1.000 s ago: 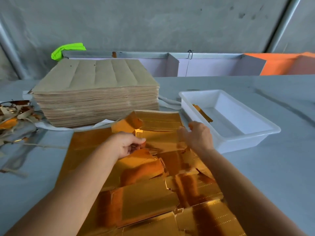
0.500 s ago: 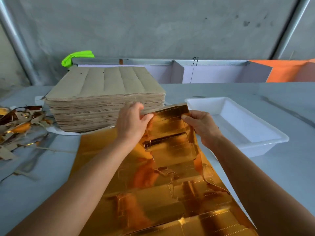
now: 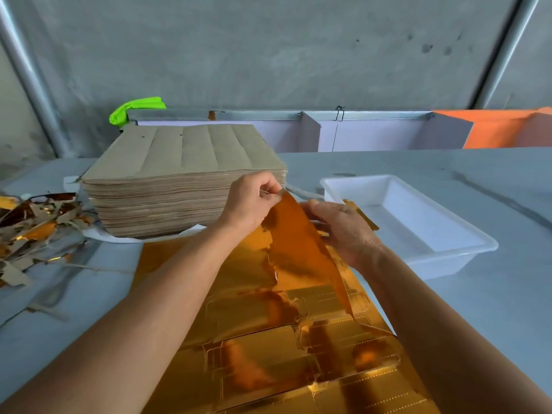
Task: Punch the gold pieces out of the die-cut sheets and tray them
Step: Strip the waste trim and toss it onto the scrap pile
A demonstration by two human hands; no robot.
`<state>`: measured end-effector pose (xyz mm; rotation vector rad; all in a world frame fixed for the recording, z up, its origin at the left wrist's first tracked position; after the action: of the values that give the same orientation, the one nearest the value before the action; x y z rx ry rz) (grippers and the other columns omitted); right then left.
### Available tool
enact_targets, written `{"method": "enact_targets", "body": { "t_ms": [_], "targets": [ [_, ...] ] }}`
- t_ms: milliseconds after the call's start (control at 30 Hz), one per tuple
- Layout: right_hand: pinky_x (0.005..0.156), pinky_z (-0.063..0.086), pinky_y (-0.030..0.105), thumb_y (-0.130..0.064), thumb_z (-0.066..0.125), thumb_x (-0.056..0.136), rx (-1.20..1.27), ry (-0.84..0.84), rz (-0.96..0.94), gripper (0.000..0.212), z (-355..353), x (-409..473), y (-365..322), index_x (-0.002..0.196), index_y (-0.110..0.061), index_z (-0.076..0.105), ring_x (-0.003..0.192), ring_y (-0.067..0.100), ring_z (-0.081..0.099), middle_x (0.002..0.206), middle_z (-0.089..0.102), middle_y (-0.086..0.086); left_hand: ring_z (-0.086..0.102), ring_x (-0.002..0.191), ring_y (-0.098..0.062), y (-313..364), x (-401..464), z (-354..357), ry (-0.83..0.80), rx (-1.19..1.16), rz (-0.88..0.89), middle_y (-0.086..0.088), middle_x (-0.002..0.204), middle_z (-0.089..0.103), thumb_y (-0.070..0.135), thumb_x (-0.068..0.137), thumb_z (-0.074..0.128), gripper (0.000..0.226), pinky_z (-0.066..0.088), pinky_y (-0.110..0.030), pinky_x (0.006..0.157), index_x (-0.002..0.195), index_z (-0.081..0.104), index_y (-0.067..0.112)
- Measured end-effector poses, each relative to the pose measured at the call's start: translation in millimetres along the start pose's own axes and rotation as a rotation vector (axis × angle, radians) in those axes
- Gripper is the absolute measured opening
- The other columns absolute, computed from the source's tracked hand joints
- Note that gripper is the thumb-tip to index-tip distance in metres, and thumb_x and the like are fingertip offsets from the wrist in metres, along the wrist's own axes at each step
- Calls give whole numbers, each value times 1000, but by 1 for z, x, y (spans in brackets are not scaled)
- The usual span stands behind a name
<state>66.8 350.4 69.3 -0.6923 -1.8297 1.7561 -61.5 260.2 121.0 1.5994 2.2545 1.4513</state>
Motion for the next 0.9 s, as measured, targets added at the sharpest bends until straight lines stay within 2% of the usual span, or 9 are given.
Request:
{"method": "enact_targets", "body": {
  "t_ms": [100, 233, 367, 433, 567, 633, 700, 767, 900],
  "targets": [
    [81, 53, 37, -38, 59, 89, -42, -31, 66, 27, 8, -2, 5, 107, -20, 68, 97, 21, 66, 99, 73, -1, 62, 86, -19, 0, -5, 3, 0, -4, 13, -2, 88, 63, 5, 86, 66, 7, 54, -31, 78, 86, 63, 12],
    [88, 52, 41, -62, 66, 69, -41, -147, 110, 60, 5, -16, 14, 116, -24, 63, 101, 21, 67, 108, 71, -1, 59, 83, -15, -5, -2, 2, 102, 100, -26, 1, 88, 62, 9, 89, 64, 3, 51, -26, 74, 91, 63, 11],
    [80, 58, 38, -15, 67, 87, -311, -30, 123, 18, -17, -29, 33, 105, -14, 65, 90, 23, 69, 107, 70, 9, 60, 86, -16, -12, 2, 3, 168, 113, -98, 2, 89, 60, 11, 90, 62, 5, 45, -17, 68, 89, 59, 14],
    [69, 60, 33, -4, 60, 91, -259, 84, 164, 8, -25, -31, 40, 93, -10, 64, 82, 23, 71, 99, 69, 15, 60, 101, -19, -12, -1, 7, 156, 121, -108, -1, 103, 62, 13, 89, 64, 16, 44, -18, 78, 105, 60, 12],
    [55, 56, 23, -4, 57, 93, -411, 43, 50, 10, -27, -30, 27, 96, -10, 65, 74, 16, 72, 90, 71, 10, 32, 134, -23, 17, -14, 18, 101, 425, 260, -3, 145, 40, 9, 81, 71, 65, 31, -28, 105, 139, 43, 17],
    [51, 54, 21, -5, 56, 94, -551, -1, -46, 10, -20, -29, 19, 95, -11, 64, 73, 16, 72, 89, 69, 12, 31, 136, -25, 31, -20, 28, -3, 534, 484, -3, 148, 38, 4, 78, 71, 61, 35, -33, 105, 134, 52, 20],
    [50, 52, 20, -7, 56, 95, -611, -23, -103, 14, -14, -29, 17, 87, -17, 62, 71, 16, 72, 84, 68, 8, 41, 129, -22, 36, -22, 35, -97, 551, 544, -3, 137, 51, 5, 81, 69, 34, 45, -32, 98, 113, 67, 17],
    [55, 54, 21, -11, 59, 93, -459, -4, -71, 8, -13, -29, 20, 93, -17, 65, 73, 19, 72, 85, 70, 7, 54, 108, -19, 31, -21, 37, -157, 496, 448, -2, 111, 64, 12, 87, 64, 8, 49, -31, 83, 92, 70, 14],
    [74, 60, 32, -30, 48, 96, 394, -104, 190, 37, -12, -33, 37, 117, -2, 60, 95, 33, 69, 112, 68, 20, 57, 82, -15, 16, -15, 31, -123, 382, 269, -2, 90, 68, 20, 90, 63, 11, 40, -25, 73, 89, 71, 12]
  ]
}}
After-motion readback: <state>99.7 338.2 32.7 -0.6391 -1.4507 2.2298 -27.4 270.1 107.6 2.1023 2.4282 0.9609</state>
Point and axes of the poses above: each hand's wrist, its own x-axis towards the middle knuckle, its own z-axis out of the palm, y = z × x, the point moved 5 cm from there along x, towards the middle knuckle
